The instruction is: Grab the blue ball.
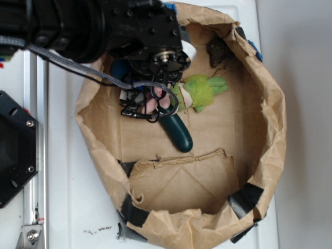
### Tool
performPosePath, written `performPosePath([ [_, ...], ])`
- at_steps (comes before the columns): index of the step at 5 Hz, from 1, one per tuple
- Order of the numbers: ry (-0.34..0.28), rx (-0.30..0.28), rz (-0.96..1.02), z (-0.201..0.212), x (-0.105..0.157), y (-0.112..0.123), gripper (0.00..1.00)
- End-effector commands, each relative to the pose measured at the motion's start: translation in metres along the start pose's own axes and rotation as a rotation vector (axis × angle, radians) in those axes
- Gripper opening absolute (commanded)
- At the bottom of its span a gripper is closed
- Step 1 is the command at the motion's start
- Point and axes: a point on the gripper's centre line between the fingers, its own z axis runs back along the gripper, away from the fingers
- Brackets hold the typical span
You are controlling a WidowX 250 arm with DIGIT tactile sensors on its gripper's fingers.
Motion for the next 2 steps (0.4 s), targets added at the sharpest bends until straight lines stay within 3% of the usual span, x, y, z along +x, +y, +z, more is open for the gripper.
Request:
performPosePath([
  [1, -0.063, -0.028, 0.018, 0.055, 0.001, -0.021, 0.00],
  [2, -0.124, -0.089, 0.049, 0.096, 0.007, -0.032, 0.00],
])
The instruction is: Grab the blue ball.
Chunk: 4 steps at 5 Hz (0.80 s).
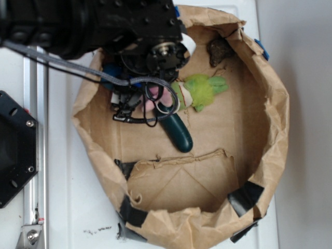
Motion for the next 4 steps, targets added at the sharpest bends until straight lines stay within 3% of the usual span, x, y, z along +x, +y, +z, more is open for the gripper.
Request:
performPosePath([
  [1, -0.181, -0.078, 0.017, 0.090, 0.021, -0.031, 0.00],
  [2, -0.233, -0.062, 0.010, 0.108, 0.026, -0.039, 0.00],
  [3, -0.378, -0.055, 0.021, 0.117, 0.028, -0.044, 0.00],
  [4, -0.407, -0.064, 0.017, 0.120, 0.028, -0.046, 0.00],
])
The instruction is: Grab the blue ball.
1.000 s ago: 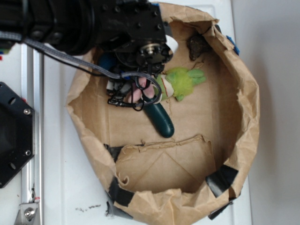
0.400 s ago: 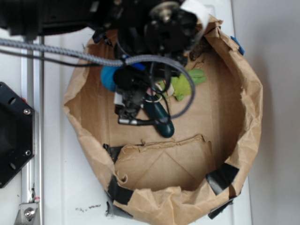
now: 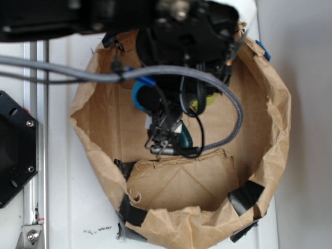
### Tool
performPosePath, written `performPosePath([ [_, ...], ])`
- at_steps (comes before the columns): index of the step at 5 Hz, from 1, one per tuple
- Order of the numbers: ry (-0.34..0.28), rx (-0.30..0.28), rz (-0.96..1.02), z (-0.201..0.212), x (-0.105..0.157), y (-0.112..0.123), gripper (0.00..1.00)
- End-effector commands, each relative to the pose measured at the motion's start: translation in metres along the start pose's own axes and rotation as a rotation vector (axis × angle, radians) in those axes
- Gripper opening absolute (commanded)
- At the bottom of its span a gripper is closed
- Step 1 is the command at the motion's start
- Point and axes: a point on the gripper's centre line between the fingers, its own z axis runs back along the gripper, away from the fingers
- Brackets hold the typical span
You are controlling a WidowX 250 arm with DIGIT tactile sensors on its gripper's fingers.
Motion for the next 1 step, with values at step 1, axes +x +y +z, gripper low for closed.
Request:
performPosePath([
  [1, -0.070, 0.007, -0.008, 0.0138, -0.0026, -0.0123, 0.00],
])
